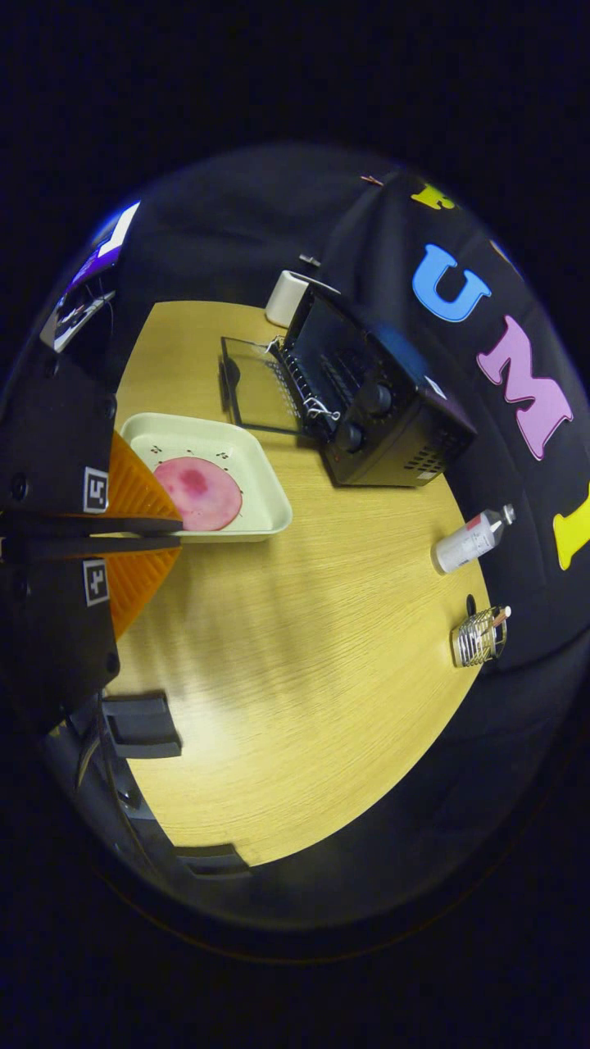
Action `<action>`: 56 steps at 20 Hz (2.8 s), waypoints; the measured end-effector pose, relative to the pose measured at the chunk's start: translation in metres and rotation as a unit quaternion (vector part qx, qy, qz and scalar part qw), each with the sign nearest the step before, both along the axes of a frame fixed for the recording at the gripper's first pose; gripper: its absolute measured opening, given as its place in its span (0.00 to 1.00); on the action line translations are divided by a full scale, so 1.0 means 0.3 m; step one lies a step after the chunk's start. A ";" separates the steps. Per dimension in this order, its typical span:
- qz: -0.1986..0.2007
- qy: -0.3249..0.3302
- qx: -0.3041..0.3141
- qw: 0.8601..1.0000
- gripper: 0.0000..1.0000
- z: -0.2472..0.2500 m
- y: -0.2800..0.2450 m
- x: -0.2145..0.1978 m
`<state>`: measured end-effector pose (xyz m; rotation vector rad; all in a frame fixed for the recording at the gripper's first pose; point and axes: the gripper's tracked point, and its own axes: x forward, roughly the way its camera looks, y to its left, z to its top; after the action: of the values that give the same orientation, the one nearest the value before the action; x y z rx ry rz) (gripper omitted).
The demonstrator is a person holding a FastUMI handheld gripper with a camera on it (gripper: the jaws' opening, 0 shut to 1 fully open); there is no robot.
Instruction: Open the toaster oven, put the food inside, and close the toaster oven door.
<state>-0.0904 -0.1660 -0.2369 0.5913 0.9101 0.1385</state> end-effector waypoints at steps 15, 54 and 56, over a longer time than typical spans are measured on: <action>-0.090 -0.101 0.079 0.988 0.06 0.215 0.549 0.306; -0.148 -0.172 -0.085 0.970 0.99 0.228 0.642 0.356; -0.152 -0.178 -0.095 0.968 0.99 0.262 0.582 0.311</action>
<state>0.0029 0.0086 -0.1584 0.4997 0.4701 -0.1179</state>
